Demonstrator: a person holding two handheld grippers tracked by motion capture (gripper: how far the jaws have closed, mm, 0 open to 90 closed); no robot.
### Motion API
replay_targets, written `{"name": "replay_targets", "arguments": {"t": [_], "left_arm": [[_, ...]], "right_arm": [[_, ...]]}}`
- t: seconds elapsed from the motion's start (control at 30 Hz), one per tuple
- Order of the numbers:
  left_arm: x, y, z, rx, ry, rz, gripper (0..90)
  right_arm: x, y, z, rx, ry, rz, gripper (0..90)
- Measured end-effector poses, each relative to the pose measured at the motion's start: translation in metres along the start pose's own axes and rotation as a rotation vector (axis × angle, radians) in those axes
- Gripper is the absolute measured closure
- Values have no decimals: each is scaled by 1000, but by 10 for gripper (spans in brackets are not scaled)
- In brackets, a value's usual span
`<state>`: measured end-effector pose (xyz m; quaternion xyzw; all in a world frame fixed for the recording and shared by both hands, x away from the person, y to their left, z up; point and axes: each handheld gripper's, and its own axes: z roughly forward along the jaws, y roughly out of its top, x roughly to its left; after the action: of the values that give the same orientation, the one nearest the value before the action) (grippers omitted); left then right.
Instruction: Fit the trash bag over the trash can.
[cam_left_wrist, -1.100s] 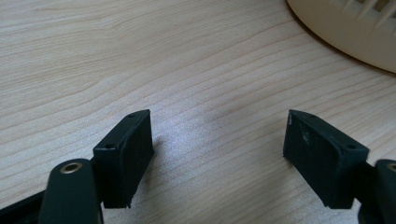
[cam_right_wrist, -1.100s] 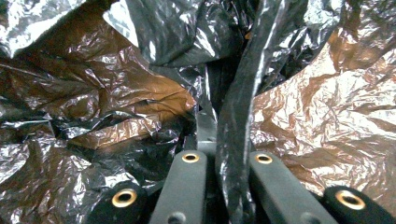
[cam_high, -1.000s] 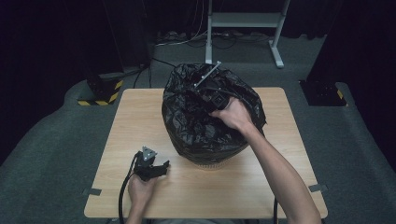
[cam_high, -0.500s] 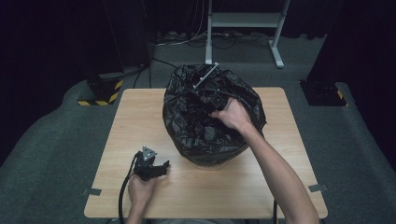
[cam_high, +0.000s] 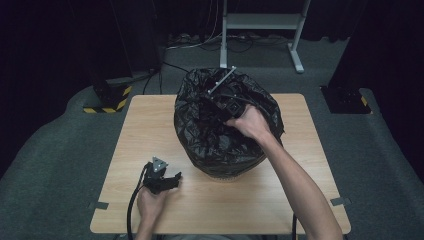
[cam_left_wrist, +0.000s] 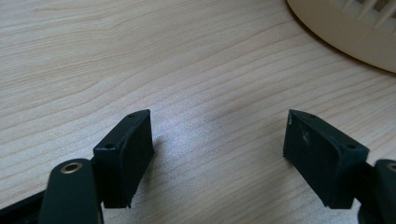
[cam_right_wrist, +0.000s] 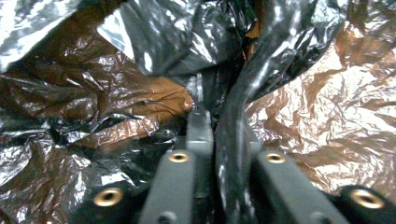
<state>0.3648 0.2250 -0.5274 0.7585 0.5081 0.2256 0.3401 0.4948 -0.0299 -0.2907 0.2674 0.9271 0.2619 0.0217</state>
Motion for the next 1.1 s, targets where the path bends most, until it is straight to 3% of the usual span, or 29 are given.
{"name": "replay_targets", "arguments": {"t": [0.33,0.53,0.83,1.1], "left_arm": [[0,0,0,0,-1,-4,242],[0,0,0,0,-2,-3,242],[0,0,0,0,-1,-3,242],[0,0,0,0,-2,-3,242]], "right_arm": [[2,-3,-12,-22,-39,4,572],[4,-5,-21,-67,-41,-1,518],[2,-7,-23,-83,-35,9,402],[0,-8,-27,-114,-20,14,389]]}}
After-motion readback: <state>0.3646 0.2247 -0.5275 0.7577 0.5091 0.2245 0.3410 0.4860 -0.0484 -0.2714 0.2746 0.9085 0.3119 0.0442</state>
